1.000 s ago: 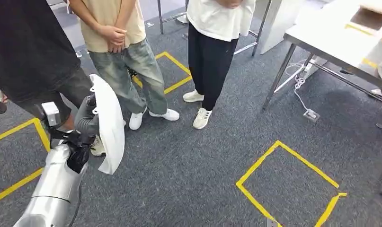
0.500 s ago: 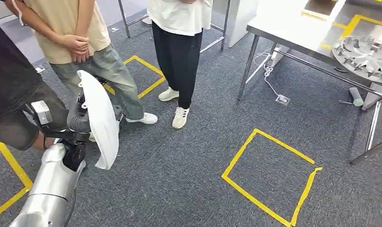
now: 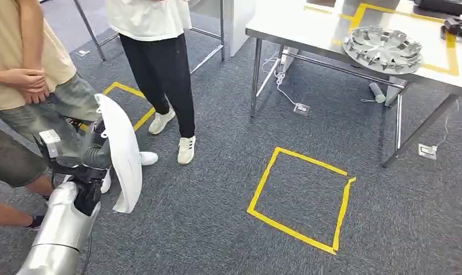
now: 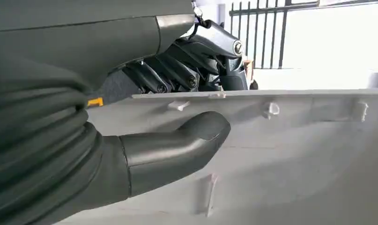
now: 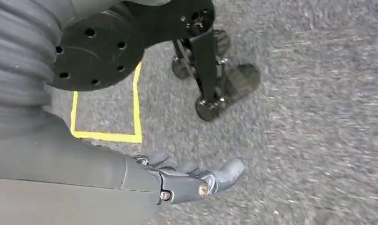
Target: Take the parts from the cabinet and place them on the table.
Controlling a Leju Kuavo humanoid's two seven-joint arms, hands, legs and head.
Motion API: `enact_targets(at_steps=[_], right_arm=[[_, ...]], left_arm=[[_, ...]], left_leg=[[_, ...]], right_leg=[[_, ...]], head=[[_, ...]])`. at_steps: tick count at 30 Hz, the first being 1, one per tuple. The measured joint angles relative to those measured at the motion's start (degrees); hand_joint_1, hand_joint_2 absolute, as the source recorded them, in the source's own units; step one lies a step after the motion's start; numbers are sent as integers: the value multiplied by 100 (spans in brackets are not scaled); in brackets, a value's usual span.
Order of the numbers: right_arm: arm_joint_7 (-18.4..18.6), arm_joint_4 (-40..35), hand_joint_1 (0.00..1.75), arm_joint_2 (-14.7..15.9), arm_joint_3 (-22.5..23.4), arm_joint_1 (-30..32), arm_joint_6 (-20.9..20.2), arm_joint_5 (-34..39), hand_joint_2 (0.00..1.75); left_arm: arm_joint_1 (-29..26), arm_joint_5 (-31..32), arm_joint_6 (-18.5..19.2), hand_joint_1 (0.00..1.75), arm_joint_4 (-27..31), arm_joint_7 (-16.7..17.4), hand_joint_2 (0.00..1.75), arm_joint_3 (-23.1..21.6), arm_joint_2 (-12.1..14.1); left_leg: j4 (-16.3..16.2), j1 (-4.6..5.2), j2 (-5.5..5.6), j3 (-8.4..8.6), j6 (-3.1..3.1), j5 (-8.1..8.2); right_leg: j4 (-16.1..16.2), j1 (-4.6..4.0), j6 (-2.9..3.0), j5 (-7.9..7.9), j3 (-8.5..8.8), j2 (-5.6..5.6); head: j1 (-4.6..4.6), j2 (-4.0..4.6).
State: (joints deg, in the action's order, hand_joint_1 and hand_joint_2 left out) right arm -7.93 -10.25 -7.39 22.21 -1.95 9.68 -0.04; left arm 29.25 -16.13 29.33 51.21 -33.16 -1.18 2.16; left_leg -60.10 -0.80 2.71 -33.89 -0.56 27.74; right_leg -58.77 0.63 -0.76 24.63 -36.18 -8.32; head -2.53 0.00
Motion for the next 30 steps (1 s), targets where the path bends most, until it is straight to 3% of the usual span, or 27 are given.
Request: enact_targets(at_steps=[1,2,3,4,6,7,8,9,10,11,12,16,17,18,19,20,21,22,23,24,25,26,27,28,30], right_arm=[[-15,0,0,0,0,15,-24,-13,175],[-33,0,0,18,0,28,-37,-26,175],[-55,0,0,13,0,20,-44,-48,175],[-75,0,0,15,0,-5,-46,-66,175],[-68,0,0,24,0,-35,-50,-100,175],[-37,0,0,28,0,-31,-44,-101,175],[-24,0,0,35,0,-19,-42,-101,175],[-11,0,0,42,0,-12,-42,-101,175],[-9,0,0,50,0,-13,-39,-103,175],[7,0,0,55,0,-19,-28,-105,175],[53,0,0,57,0,-36,0,-107,175],[223,0,0,46,0,-24,133,-101,175],[232,0,0,42,2,-10,168,-101,175],[217,0,0,20,2,-10,170,-103,175],[183,0,0,17,4,-33,175,-101,175],[134,0,0,0,4,-50,155,-103,175],[66,0,0,-20,4,-63,142,-105,175],[-19,0,0,-28,4,-55,101,-114,175],[-90,0,0,-31,4,-37,63,-122,175],[-134,0,0,-31,4,-26,35,-149,175],[-158,0,0,-28,4,-24,4,-166,175],[-168,0,0,-26,4,-25,-15,-188,175],[-166,0,0,-24,4,-22,-31,-206,175],[-168,0,0,-15,4,-34,-35,-205,175],[-166,0,0,-11,4,-8,2,-208,175]], left_arm=[[-1,-2,-17,175,22,0,175,0,-30],[5,-4,-33,175,48,6,175,4,-46],[-7,-28,-29,175,79,44,175,4,-70],[-16,-37,-29,175,92,87,175,7,-79],[-44,-22,-31,175,94,146,175,9,-104],[-57,11,-44,175,94,179,175,9,-138],[-66,48,-57,175,94,188,175,9,-181],[-70,90,-64,175,110,181,175,9,-229],[-70,101,-64,175,138,159,175,9,-275],[-69,101,-57,175,169,155,175,9,-312],[-69,109,-46,175,206,164,175,9,-341],[-50,157,-46,175,254,299,175,-9,-503],[-33,157,-48,175,284,328,175,-13,-551],[-9,149,-57,175,284,330,175,-13,-548],[8,92,-66,175,280,339,175,-18,-564],[1,35,-66,175,269,349,175,-17,-562],[-19,-15,-48,175,258,352,175,-13,-553],[-51,-52,-18,175,254,319,175,0,-546],[-85,-68,22,175,256,268,175,0,-529],[-117,-72,35,175,265,203,175,2,-509],[-143,-72,41,175,280,120,175,4,-489],[-162,-72,50,175,302,41,175,13,-454],[-174,-70,61,175,311,-2,175,22,-428],[-188,-68,72,175,315,-26,175,33,-411],[-209,-52,39,175,343,-33,175,52,-391]], left_leg=[[23,-21,-51,7,43,-19],[43,-46,-133,16,84,-41],[48,-44,-182,21,134,-33],[48,-33,-247,19,149,-29],[46,-13,-407,20,172,-12],[45,-12,-483,21,176,-5],[45,-11,-546,29,170,7],[45,-10,-607,43,164,19],[45,-9,-689,71,150,40],[45,-7,-752,103,135,59],[46,14,-816,130,110,83],[107,42,-1035,207,-2,127],[87,42,-985,195,-56,164],[-39,25,-651,178,-83,237],[-378,22,-420,28,-91,432],[-851,23,-321,-206,-106,658],[-1343,23,-291,-470,-120,843],[-1663,23,-290,-661,-127,904],[-1708,22,-289,-736,-128,815],[-1473,17,-284,-669,-126,593],[-1023,7,-263,-491,-127,296],[-438,-18,-160,-238,-133,-15],[-25,-63,119,-80,-139,-122],[52,-65,252,-34,-125,-32],[11,-21,118,-25,-28,-37]], right_leg=[[10,-1,-35,-7,-19,-45],[-44,-6,-44,22,-21,147],[-261,-53,-68,169,-118,505],[-634,-48,-96,374,-310,672],[-1590,-31,-125,767,-792,782],[-1832,-28,-129,796,-923,794],[-1762,-27,-127,696,-903,800],[-1448,-29,-117,499,-750,811],[-845,-42,-85,210,-428,869],[-330,-71,-43,9,-140,1036],[9,-136,24,25,10,1332],[12,-154,115,13,-20,1066],[90,-62,171,-39,48,982],[108,-58,189,-45,73,938],[108,-46,229,-46,77,879],[108,-40,240,-43,78,797],[106,-40,245,-39,77,698],[105,-39,245,-39,78,607],[102,-36,243,-37,85,513],[97,-28,237,-34,93,421],[83,-19,222,-25,96,329],[50,-8,192,-7,96,234],[13,0,156,16,77,165],[-51,-30,105,40,40,101],[0,8,25,6,-7,-12]], head=[[4,0],[4,0],[-65,0],[-88,0],[-85,0],[-85,0],[-88,0],[-88,0],[-88,0],[-88,0],[-88,0],[-85,0],[-81,0],[-68,0],[-61,0],[-50,0],[-40,0],[-35,0],[-31,0],[-29,0],[-31,0],[-24,0],[-13,0],[-11,0],[-4,0]])
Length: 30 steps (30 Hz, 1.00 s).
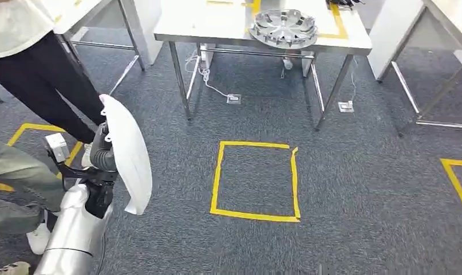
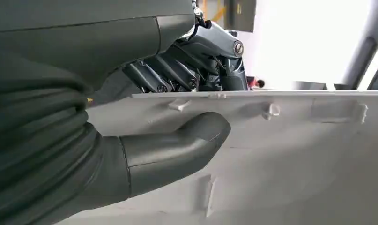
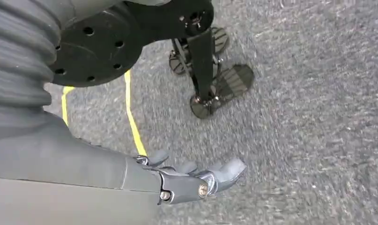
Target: Take the parts from the cabinet and place them on the table.
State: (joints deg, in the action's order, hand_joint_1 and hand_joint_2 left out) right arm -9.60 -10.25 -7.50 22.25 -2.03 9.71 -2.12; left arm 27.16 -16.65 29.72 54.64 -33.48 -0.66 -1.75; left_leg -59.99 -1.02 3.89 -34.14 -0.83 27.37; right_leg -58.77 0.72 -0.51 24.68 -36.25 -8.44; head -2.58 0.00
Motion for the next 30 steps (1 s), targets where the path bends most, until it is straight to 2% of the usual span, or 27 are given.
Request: enact_targets(at_steps=[1,2,3,4,5,6,7,8,9,10,11,12,13,16,17,18,19,20,21,22,23,24,26,27,28,29,30], right_arm=[[4,0,0,0,0,17,44,2,175],[9,0,0,15,0,28,70,0,175],[9,0,0,18,0,35,78,0,175],[7,0,0,20,0,12,85,-2,175],[9,0,0,24,0,-17,85,-4,175],[15,0,0,26,-2,-33,85,-2,175],[39,0,0,26,-2,-31,96,4,175],[74,0,0,26,-2,-23,126,4,175],[87,0,0,28,0,-11,164,7,175],[92,0,0,33,0,-7,197,9,175],[92,0,0,35,0,-10,225,15,175],[96,0,0,37,0,-19,236,11,175],[138,0,0,39,0,-39,256,-9,175],[199,0,0,39,0,-55,302,-11,175],[186,0,0,39,0,-53,306,-11,175],[166,0,0,42,2,-36,306,-9,175],[140,0,0,46,4,-45,304,-9,175],[120,0,0,55,9,-72,293,-2,175],[109,0,0,55,11,-95,271,-2,175],[118,0,0,55,11,-101,269,-20,175],[127,0,0,57,11,-95,269,-46,175],[138,0,0,66,13,-87,271,-57,175],[136,0,0,79,13,-88,280,-74,175],[138,0,0,81,13,-93,284,-96,175],[158,0,0,85,13,-96,317,-120,175],[239,0,0,92,13,-98,400,-136,175],[280,0,0,98,15,-77,465,-140,175]], left_arm=[[7,15,-35,175,15,7,175,7,2],[18,17,-61,175,37,9,175,17,0],[22,31,-70,175,52,15,175,20,-2],[19,31,-70,175,68,9,175,24,-2],[10,31,-76,175,68,13,175,42,7],[-2,31,-89,175,66,15,175,63,18],[-10,33,-118,175,68,31,175,83,20],[-16,31,-155,175,72,43,175,94,17],[-23,31,-192,175,94,66,175,101,13],[-22,31,-229,175,142,90,175,118,13],[-15,52,-268,175,201,92,175,138,13],[-8,88,-284,175,252,83,175,146,15],[-1,109,-295,175,297,57,175,151,26],[61,79,-295,175,341,35,175,195,15],[90,74,-297,175,369,46,175,197,7],[110,72,-312,175,398,48,175,212,19],[137,68,-315,175,404,48,175,245,20],[138,61,-325,175,406,52,175,260,24],[110,61,-330,175,406,74,175,280,50],[76,61,-347,175,406,79,175,295,70],[56,59,-374,175,404,83,175,313,77],[47,59,-378,175,402,83,175,332,79],[55,57,-380,175,411,83,175,348,90],[59,44,-380,175,413,83,175,356,107],[64,22,-367,175,407,87,175,374,111],[62,-2,-332,175,413,98,175,385,111],[63,-24,-312,175,413,111,175,385,109]], left_leg=[[2,17,-52,0,38,-9],[53,-31,-132,19,101,-46],[66,-21,-196,34,139,-46],[66,-15,-264,38,171,-39],[65,-2,-339,39,180,-32],[65,9,-436,38,194,-22],[63,13,-530,37,198,-12],[62,13,-605,43,199,-4],[62,15,-683,55,190,8],[62,16,-757,72,183,21],[62,19,-833,98,166,41],[62,26,-896,132,146,59],[63,71,-951,147,105,86],[101,48,-1114,204,12,105],[134,76,-1200,261,-32,126],[77,34,-975,253,-74,162],[-131,31,-649,173,-78,312],[-505,31,-490,-1,-87,519],[-1029,28,-427,-264,-102,760],[-1462,30,-414,-497,-111,905],[-1652,29,-413,-627,-110,895],[-1562,28,-411,-623,-106,748],[-709,21,-357,-288,-88,193],[-126,13,-254,-32,-73,-91],[77,3,-118,39,-62,-18],[105,9,-151,39,-36,-34],[102,29,-167,58,-7,-24]], right_leg=[[24,16,-49,-21,-6,-49],[-6,17,-71,-7,-14,-17],[-115,-28,-93,56,-46,377],[-388,-35,-121,231,-189,635],[-809,-24,-145,446,-408,749],[-1301,-16,-158,659,-664,797],[-1710,-13,-168,785,-873,814],[-1813,-10,-167,762,-931,817],[-1618,-12,-159,606,-841,820],[-1215,-17,-138,384,-624,837],[-634,-35,-103,133,-300,925],[-123,-76,-47,-31,1,1177],[-25,-126,26,42,44,1364],[-6,-151,99,29,-4,1160],[49,-132,140,7,29,1067],[101,-69,166,-33,86,1014],[113,-46,208,-38,103,956],[113,-40,227,-39,103,888],[112,-41,238,-36,98,794],[107,-43,239,-35,96,691],[104,-43,238,-35,97,600],[99,-42,237,-34,101,514],[70,-34,219,-25,104,343],[46,-30,197,-10,101,303],[17,-48,167,2,86,242],[5,-50,128,10,57,187],[22,-40,88,12,49,183]], head=[[-4,0],[-2,0],[-19,0],[-77,0],[-85,0],[-83,0],[-87,0],[-87,0],[-87,0],[-87,0],[-87,0],[-87,0],[-79,0],[-74,0],[-72,0],[-66,0],[-37,0],[-22,0],[-9,0],[2,0],[6,0],[9,0],[15,0],[24,0],[35,0],[39,0],[37,0]])
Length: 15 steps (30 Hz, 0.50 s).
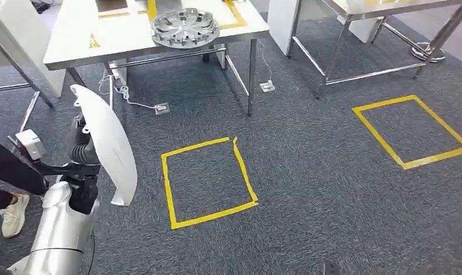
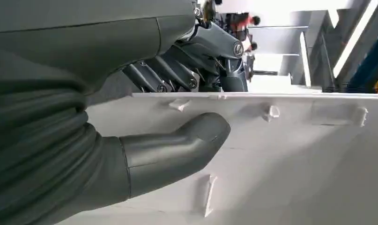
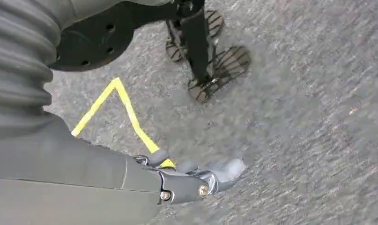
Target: Take the parts from the cabinet and place them on the table.
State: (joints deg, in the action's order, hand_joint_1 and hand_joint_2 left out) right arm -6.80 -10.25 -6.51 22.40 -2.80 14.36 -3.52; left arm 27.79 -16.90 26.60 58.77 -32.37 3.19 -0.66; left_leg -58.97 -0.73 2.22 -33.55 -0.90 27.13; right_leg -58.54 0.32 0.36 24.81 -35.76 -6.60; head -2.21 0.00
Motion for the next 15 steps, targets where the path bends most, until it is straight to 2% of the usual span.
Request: enact_targets(at_steps=[2,3,4,5,6,7,8,9,10,11,12,13,14,15], right_arm=[[61,0,0,7,-2,39,75,-79,175],[74,0,0,28,-2,45,84,-103,175],[81,0,0,26,-2,40,82,-116,175],[92,0,0,26,-4,24,46,-116,175],[94,0,0,28,-7,4,2,-111,175],[94,0,0,26,-7,-7,-19,-103,175],[90,0,0,26,-7,-11,-52,-79,175],[75,0,0,26,-7,-8,-74,-55,175],[68,0,0,26,-4,-5,-100,-46,175],[59,0,0,26,-4,-9,-111,-42,175],[53,0,0,28,-4,-16,-120,-26,175],[38,0,0,28,-4,-19,-137,-7,175],[26,0,0,26,-4,-30,-161,18,175],[11,0,0,20,-4,-27,-181,41,175]], left_arm=[[0,22,0,175,22,13,175,0,0],[-2,50,0,175,42,18,175,2,0],[-5,59,0,175,57,14,175,9,7],[-7,70,-2,175,66,9,175,13,9],[-24,90,-9,175,68,2,175,13,13],[-48,109,-15,175,68,-6,175,13,20],[-79,118,-20,175,68,-15,175,13,28],[-98,120,-41,175,68,-24,175,13,33],[-100,120,-50,175,68,-28,175,13,33],[-96,120,-50,175,70,-30,175,13,33],[-90,120,-50,175,85,-33,175,13,42],[-79,116,-50,175,100,-30,175,13,46],[-63,107,-50,175,114,-28,175,13,57],[-47,105,-50,175,114,-22,175,13,72]], left_leg=[[14,21,-27,6,87,-31],[55,-21,-71,32,139,-64],[69,-19,-81,48,164,-63],[68,-17,-106,48,190,-60],[65,-12,-129,49,198,-55],[64,-10,-159,49,204,-47],[62,-10,-194,49,201,-41],[62,-10,-213,54,190,-31],[58,-11,-230,61,181,-22],[53,-11,-246,73,161,-8],[46,-13,-263,93,136,13],[37,-10,-279,105,106,35],[20,38,-282,93,61,62],[15,45,-283,96,52,71]], right_leg=[[29,15,-88,-12,2,-30],[-50,24,-110,27,-5,83],[-223,-19,-145,136,-79,372],[-591,-12,-178,354,-264,536],[-1073,5,-199,587,-504,595],[-1486,15,-212,749,-720,613],[-1806,27,-223,814,-902,624],[-1797,37,-227,741,-921,628],[-1533,44,-225,552,-801,632],[-1094,48,-215,313,-579,637],[-490,48,-196,37,-263,654],[-58,44,-168,-46,-47,706],[-16,-4,-113,6,-26,707],[0,30,-85,-18,-25,681]], head=[[2,0],[5,0],[-28,0],[-52,0],[-50,0],[-50,0],[-52,0],[-50,0],[-53,0],[-52,0],[-52,0],[-52,0],[-48,0],[-37,0]])
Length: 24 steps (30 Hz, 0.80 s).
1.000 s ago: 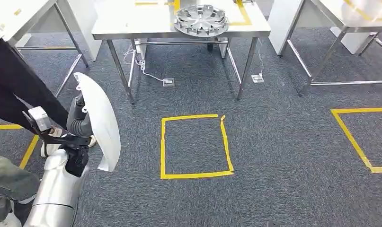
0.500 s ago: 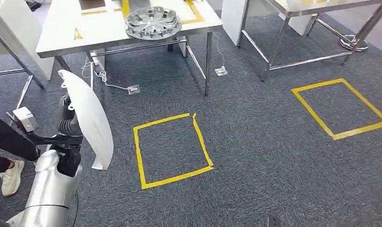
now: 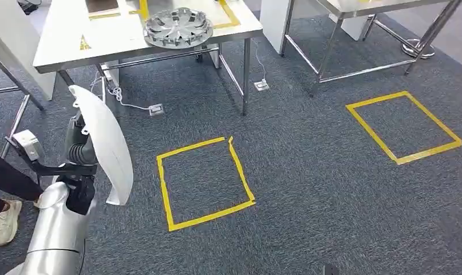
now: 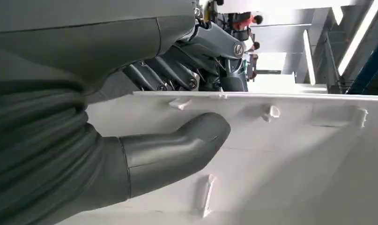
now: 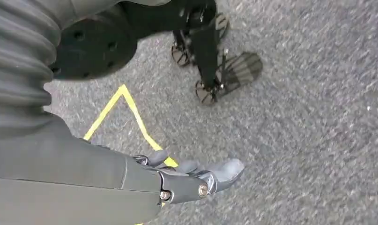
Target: Take the parts from the cabinet and place them on the table.
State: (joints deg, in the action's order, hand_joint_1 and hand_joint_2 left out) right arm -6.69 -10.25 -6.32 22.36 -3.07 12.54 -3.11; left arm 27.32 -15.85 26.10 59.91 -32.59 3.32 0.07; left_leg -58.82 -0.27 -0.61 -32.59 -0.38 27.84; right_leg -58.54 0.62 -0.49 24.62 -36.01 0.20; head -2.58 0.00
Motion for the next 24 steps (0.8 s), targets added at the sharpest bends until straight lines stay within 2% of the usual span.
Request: enact_targets(at_steps=[1,5,9,11,13,15,16,17,18,19,21,22,23,24], right_arm=[[-13,0,0,-16,7,5,-13,18,175],[-44,0,0,-13,24,2,-22,35,175],[-44,0,0,-13,44,3,-22,50,175],[-41,0,0,-13,70,5,-22,50,175],[-44,0,0,-15,77,5,-24,48,175],[-41,0,0,-15,81,5,-22,44,175],[-29,0,0,-15,83,3,-18,33,175],[4,-2,0,-11,83,-2,-4,22,175],[18,-2,0,-7,85,3,-2,3,175],[28,-2,0,-9,85,-3,5,-11,175],[50,-2,0,-9,85,4,4,-19,175],[52,-2,0,-9,85,12,7,-17,175],[52,-2,0,-9,85,14,9,-19,175],[48,-2,0,-9,85,14,9,-19,175]], left_arm=[[4,-9,0,175,0,4,175,0,15],[63,-57,-31,175,-11,17,175,-4,35],[100,-59,-42,175,-13,13,175,-4,35],[100,-77,-31,175,-24,-7,175,-4,37],[101,-112,-24,175,-24,-26,175,-9,37],[103,-131,-37,175,-28,-24,175,-13,37],[105,-136,-64,175,-28,-24,175,-17,37],[113,-151,-70,175,-26,-24,175,-20,35],[129,-166,-70,175,-35,-17,175,-31,22],[163,-175,-70,175,-44,-4,175,-35,20],[178,-195,-70,175,-79,24,175,-35,26],[176,-199,-68,175,-101,39,175,-39,24],[167,-210,-61,175,-129,46,175,-46,24],[157,-216,-37,175,-151,44,175,-61,24]], left_leg=[[6,8,-4,14,84,11],[85,4,-29,67,29,-13],[122,1,-29,87,-53,-30],[97,7,-30,83,-24,-12],[92,19,-30,72,7,11],[88,34,-31,70,13,2],[104,41,-31,65,30,9],[205,-18,-32,140,54,-50],[253,-43,-64,182,55,-79],[257,-64,-69,190,81,-82],[251,-72,-82,199,94,-69],[246,-75,-82,201,92,-59],[237,-88,-80,210,70,-39],[228,-112,-80,231,40,-12]], right_leg=[[2,-3,-12,-1,2,-6],[0,-21,44,11,5,-43],[-3,-23,74,18,4,-42],[-2,-10,70,11,7,-43],[3,1,58,11,13,-42],[10,12,37,0,21,-42],[42,16,13,1,37,-39],[52,-29,-25,16,55,-38],[-44,-4,-47,45,39,-44],[-303,-5,-72,203,-95,-44],[-1230,39,-140,607,-582,-40],[-1630,60,-169,710,-815,-40],[-1770,76,-193,676,-935,-40],[-1601,93,-215,500,-897,-37]], head=[[-2,0],[0,0],[0,0],[2,0],[0,0],[-2,0],[2,0],[-7,0],[-4,0],[-26,0],[-33,0],[-33,0],[-35,0],[-35,0]])
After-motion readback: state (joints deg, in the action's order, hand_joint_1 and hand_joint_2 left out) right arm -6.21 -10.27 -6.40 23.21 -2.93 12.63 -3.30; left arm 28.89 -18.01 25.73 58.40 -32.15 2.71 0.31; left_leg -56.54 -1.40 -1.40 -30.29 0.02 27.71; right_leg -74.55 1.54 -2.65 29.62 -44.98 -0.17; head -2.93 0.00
